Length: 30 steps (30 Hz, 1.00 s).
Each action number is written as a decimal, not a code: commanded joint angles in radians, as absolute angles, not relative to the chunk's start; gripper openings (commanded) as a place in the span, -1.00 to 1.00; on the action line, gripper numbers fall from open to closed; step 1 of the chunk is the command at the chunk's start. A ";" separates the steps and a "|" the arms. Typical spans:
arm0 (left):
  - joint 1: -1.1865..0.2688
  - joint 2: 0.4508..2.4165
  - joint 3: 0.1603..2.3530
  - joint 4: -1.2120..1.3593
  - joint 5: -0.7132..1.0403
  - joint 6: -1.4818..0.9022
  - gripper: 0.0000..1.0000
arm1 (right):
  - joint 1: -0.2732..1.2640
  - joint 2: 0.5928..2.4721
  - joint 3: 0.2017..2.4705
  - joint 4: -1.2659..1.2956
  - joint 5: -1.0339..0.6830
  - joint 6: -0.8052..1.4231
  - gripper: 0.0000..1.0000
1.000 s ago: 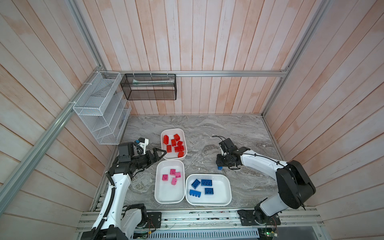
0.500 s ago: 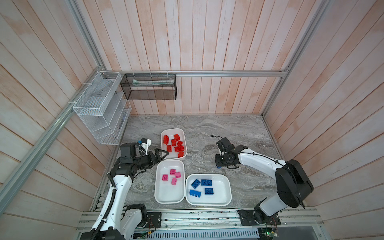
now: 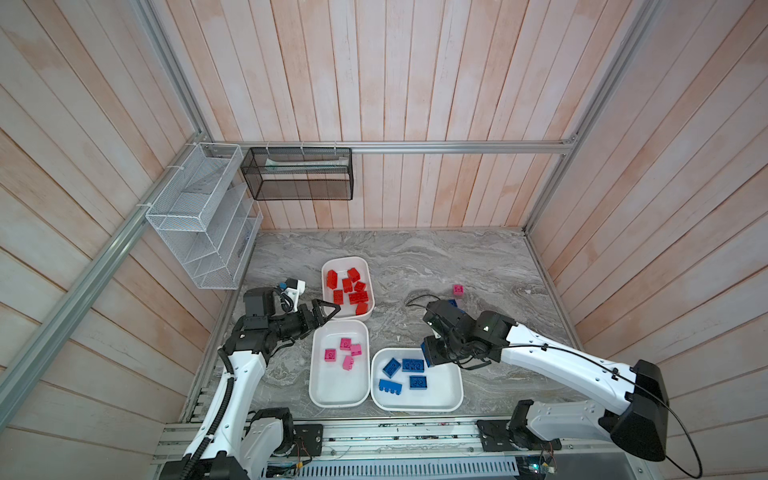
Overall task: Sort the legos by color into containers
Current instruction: 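Grasp a long blue brick and carry it into the nearest tub, then return the right gripper to the loose bricks and grasp a pink brick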
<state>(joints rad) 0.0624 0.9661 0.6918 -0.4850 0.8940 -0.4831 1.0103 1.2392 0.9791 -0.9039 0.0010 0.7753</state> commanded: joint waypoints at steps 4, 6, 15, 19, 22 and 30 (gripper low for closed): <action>0.058 0.971 0.671 -0.446 0.916 -0.476 1.00 | 1.039 1.233 0.872 -0.902 -0.009 0.874 -0.64; 0.057 0.966 0.664 -0.435 0.916 -0.485 0.99 | 1.039 1.265 0.855 -0.830 -0.015 0.866 -0.61; 0.057 0.965 0.678 -0.460 0.908 -0.470 1.00 | 1.019 1.354 0.878 -0.742 0.018 0.810 -0.17; 0.057 0.965 0.674 -0.456 0.908 -0.472 1.00 | 0.974 1.309 0.933 -0.836 0.049 0.757 -0.03; 0.058 0.966 0.670 -0.454 0.908 -0.473 1.00 | 0.904 1.247 1.013 -0.926 0.103 0.716 0.01; 0.050 0.957 0.661 -0.437 0.907 -0.490 0.99 | 0.659 1.243 1.028 -0.861 0.094 0.452 0.12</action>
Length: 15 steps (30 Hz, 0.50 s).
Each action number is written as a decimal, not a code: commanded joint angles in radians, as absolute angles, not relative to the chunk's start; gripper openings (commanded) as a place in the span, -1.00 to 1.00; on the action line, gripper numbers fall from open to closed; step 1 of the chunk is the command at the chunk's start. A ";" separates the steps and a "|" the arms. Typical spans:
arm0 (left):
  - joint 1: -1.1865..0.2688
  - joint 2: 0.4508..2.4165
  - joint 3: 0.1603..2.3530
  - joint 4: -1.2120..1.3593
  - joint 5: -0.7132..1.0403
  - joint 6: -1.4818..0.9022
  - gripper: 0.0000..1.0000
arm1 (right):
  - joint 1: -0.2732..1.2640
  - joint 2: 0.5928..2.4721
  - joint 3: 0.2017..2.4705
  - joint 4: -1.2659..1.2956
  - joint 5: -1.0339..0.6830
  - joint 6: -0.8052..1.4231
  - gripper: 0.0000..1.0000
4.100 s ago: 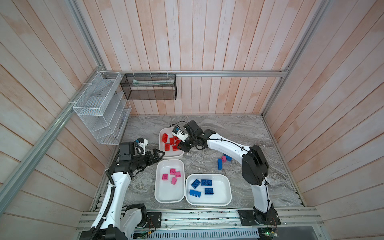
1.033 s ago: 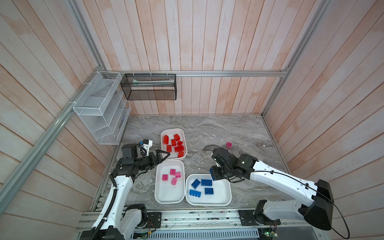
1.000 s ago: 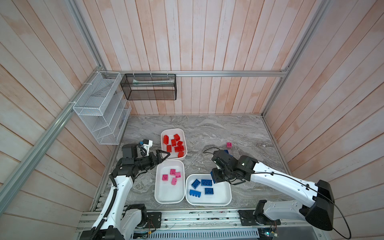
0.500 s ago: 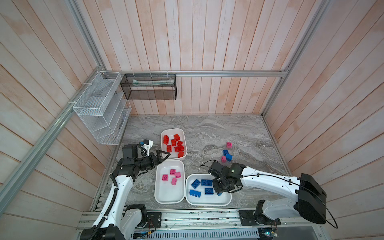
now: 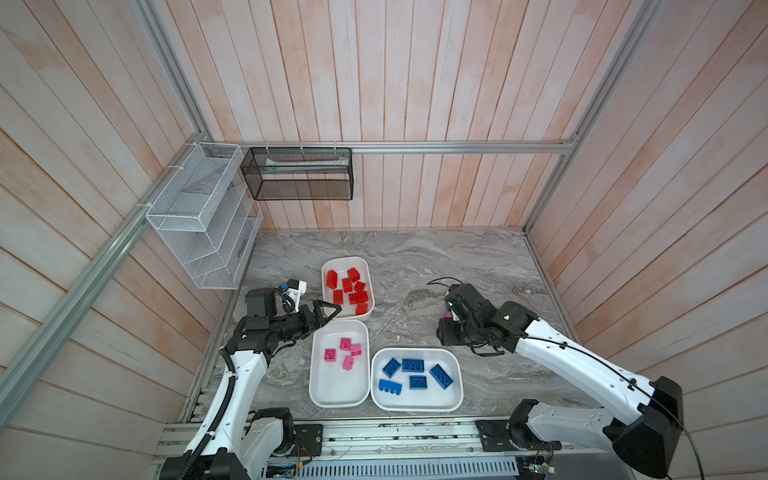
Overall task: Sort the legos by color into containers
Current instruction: 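Return the right gripper to the loose bricks and grasp a pink brick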
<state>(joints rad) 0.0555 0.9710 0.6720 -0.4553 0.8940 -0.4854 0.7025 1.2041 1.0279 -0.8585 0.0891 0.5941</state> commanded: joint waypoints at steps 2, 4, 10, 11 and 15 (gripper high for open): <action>0.049 0.957 0.664 -0.443 0.906 -0.487 1.00 | 0.613 1.281 1.023 -0.829 0.108 0.407 0.16; 0.049 0.956 0.664 -0.450 0.905 -0.485 1.00 | 0.563 1.319 1.014 -0.782 0.078 0.403 0.16; 0.048 0.957 0.660 -0.459 0.897 -0.477 1.00 | 0.544 1.469 1.006 -0.686 0.093 0.372 0.14; 0.048 0.957 0.660 -0.462 0.897 -0.474 1.00 | 0.537 1.495 1.008 -0.683 0.107 0.366 0.14; 0.047 0.959 0.667 -0.477 0.890 -0.461 0.99 | 0.525 1.558 0.982 -0.611 0.080 0.366 0.09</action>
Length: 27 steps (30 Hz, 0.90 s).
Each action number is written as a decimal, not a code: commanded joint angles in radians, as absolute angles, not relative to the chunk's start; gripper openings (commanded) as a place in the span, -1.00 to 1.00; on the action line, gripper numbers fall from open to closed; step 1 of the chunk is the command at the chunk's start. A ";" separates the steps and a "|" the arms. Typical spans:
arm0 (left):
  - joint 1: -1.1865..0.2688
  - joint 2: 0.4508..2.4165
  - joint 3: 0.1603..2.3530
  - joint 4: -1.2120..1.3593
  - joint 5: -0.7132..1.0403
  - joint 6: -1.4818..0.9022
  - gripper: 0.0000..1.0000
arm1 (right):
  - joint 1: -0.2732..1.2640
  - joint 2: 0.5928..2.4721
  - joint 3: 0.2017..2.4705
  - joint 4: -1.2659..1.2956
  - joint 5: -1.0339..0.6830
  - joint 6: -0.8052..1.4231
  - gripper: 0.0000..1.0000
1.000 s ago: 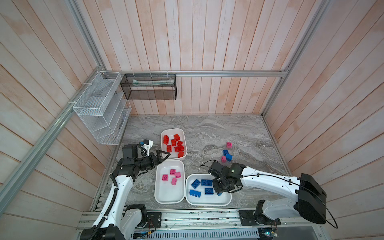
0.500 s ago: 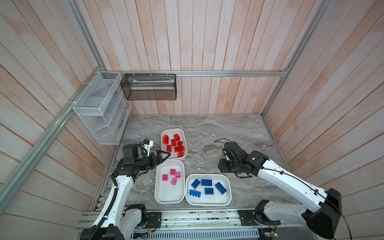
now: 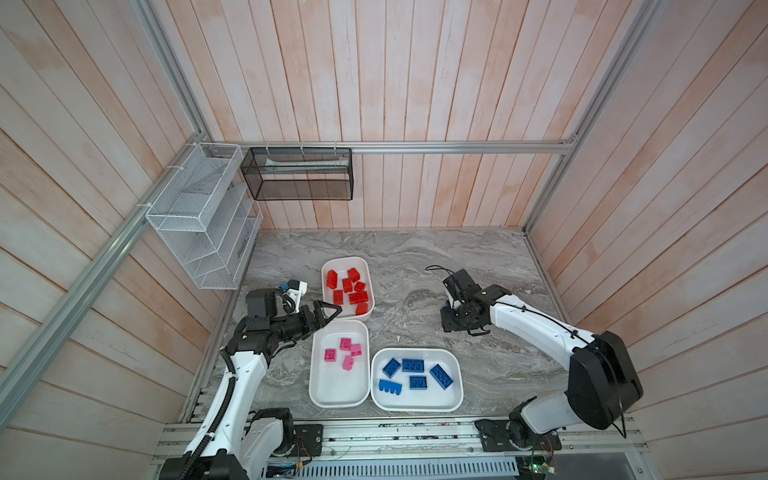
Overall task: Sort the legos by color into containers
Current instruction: 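Return the right gripper to the loose bricks and grasp a pink brick, then carry the pink brick over the middle tub and open the right gripper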
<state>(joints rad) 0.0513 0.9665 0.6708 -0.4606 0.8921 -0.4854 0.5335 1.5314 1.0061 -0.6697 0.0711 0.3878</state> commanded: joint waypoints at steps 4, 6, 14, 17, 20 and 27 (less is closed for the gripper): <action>0.048 0.962 0.668 -0.477 0.887 -0.458 0.99 | 0.516 1.615 0.980 -0.581 0.111 0.356 0.06; 0.047 0.963 0.667 -0.478 0.884 -0.456 0.99 | 0.516 1.638 0.978 -0.530 0.093 0.351 0.01; 0.048 0.959 0.667 -0.483 0.882 -0.454 0.99 | 0.495 1.735 1.021 -0.485 0.099 0.330 -0.31; 0.048 0.959 0.664 -0.486 0.882 -0.452 1.00 | 0.495 1.756 1.046 -0.514 0.134 0.312 -0.41; 0.047 0.957 0.664 -0.489 0.882 -0.449 1.00 | 0.491 1.749 1.049 -0.505 0.143 0.301 -0.40; 0.048 0.950 0.667 -0.492 0.881 -0.445 0.99 | 0.485 1.741 1.095 -0.532 0.121 0.278 -0.68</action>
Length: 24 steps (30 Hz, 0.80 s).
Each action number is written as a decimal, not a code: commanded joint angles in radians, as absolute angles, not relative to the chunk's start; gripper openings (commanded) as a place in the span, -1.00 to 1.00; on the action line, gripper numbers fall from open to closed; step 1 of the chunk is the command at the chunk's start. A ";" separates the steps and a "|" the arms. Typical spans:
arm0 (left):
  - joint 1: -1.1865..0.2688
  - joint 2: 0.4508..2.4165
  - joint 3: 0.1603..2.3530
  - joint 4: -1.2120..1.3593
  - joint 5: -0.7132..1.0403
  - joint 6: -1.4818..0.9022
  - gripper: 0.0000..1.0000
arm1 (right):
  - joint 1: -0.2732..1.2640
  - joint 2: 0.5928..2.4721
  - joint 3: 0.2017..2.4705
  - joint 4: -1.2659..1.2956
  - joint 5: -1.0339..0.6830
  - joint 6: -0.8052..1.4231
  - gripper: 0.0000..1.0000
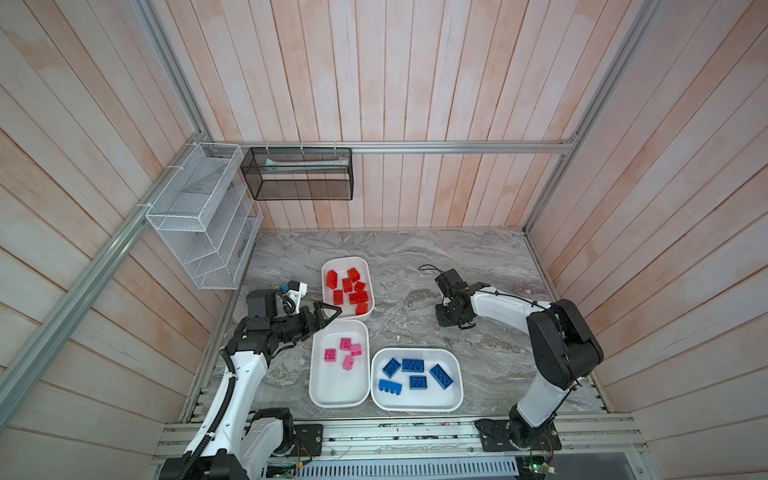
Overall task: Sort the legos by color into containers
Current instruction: 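Carry the pink brick over the middle tub and open the right gripper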
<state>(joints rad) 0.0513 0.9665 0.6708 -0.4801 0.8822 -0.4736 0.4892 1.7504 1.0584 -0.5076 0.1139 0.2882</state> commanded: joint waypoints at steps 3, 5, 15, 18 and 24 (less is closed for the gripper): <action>0.048 0.950 0.670 -0.503 0.879 -0.440 0.99 | 0.503 1.695 1.115 -0.576 0.112 0.277 -0.69; 0.048 0.949 0.671 -0.509 0.875 -0.433 1.00 | 0.538 1.655 1.138 -0.613 0.110 0.275 -0.69; 0.085 0.951 0.715 -0.565 0.819 -0.394 0.99 | 0.946 1.442 1.141 -0.536 -0.126 0.347 -0.66; 0.094 0.948 0.720 -0.574 0.817 -0.392 0.99 | 1.075 1.469 1.132 -0.462 -0.192 0.371 -0.64; 0.095 0.931 0.715 -0.577 0.815 -0.403 0.99 | 1.229 1.643 1.220 -0.467 -0.211 0.362 -0.64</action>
